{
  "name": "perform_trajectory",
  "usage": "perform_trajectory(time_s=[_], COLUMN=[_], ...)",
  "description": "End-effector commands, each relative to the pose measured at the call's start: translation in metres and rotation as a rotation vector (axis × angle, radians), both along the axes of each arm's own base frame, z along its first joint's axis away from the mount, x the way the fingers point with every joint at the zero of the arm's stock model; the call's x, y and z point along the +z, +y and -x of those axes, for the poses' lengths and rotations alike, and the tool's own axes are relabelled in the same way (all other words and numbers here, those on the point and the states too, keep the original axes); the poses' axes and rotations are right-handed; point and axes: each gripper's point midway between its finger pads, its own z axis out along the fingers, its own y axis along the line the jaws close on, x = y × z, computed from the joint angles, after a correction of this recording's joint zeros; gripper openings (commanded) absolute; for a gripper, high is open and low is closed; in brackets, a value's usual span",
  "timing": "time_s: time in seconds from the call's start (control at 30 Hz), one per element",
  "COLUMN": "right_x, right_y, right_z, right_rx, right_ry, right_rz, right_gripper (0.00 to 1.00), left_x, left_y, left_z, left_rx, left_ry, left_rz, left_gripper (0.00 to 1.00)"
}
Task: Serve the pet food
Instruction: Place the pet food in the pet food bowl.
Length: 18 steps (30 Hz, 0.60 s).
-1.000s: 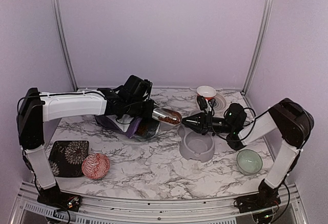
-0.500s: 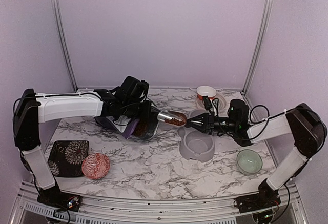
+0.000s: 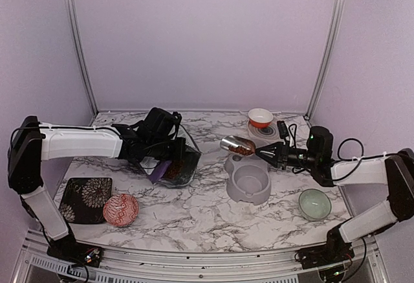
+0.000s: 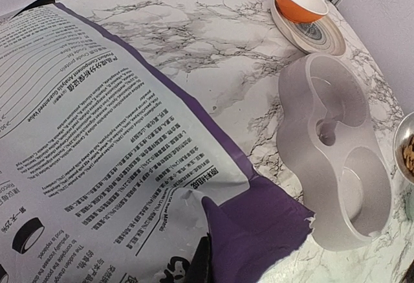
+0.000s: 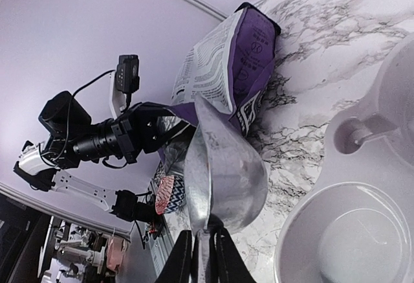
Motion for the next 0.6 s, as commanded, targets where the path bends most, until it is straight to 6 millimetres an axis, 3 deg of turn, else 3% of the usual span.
perform_trajectory(time_s=[0.0,0.57], right_x=[0.004,0.0], right_y=[-0.02,-0.061], right_z=[-0.003,-0.001], right_rx=[-0.064,-0.213], right_ry=[-0.024,-0.015], right_rz=[0.008,0.053], right_gripper=[0.0,0.0], left_x=[0.016,0.0], left_y=[0.001,-0.001], left_z=[0.004,0.018], left_rx=[0.009,-0.026], left_ry=[-0.022,0.01], left_rz=[0.07,0.072], left_gripper=[0.0,0.0])
